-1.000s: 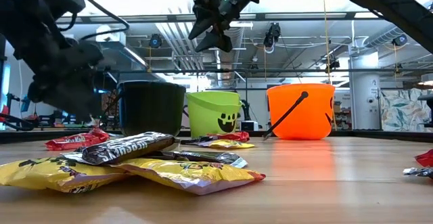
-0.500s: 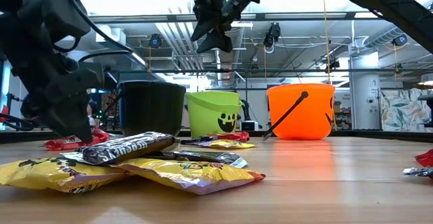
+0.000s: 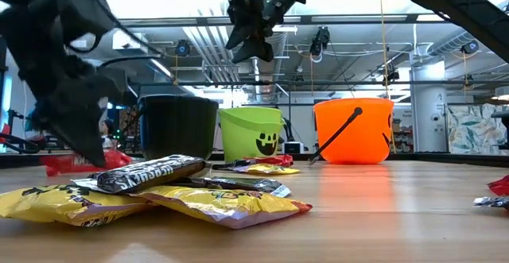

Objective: Sort candy by brand, put in halloween buckets
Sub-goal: Put the red chocolate bar into the green bucket

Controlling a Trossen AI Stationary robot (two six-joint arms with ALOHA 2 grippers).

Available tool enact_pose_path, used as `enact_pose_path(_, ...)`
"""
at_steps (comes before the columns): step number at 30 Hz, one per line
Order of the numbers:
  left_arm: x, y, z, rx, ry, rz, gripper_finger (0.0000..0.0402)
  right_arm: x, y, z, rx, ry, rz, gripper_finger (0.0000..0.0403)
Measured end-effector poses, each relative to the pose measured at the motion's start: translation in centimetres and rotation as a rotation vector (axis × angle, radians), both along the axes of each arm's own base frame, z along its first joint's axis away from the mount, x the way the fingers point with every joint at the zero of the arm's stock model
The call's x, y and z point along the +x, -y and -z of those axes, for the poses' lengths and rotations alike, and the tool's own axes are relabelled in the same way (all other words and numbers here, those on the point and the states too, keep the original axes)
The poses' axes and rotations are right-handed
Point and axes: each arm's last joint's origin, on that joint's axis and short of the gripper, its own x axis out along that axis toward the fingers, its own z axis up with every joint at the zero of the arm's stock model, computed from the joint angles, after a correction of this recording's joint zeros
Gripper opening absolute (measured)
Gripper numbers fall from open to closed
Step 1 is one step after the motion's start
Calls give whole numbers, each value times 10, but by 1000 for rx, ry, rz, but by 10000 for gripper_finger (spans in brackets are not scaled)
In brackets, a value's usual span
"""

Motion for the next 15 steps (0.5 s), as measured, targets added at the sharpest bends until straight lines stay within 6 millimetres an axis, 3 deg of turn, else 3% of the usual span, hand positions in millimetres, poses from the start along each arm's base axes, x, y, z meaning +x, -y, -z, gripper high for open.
enact_pose_path(7,4,1,-47,17,70,176,7,-3,2,1,1,-17,-2,201)
enact_pose_path(15,5,-28,-114,137,267,210,6,-11,8,-3,5,-36,14,201)
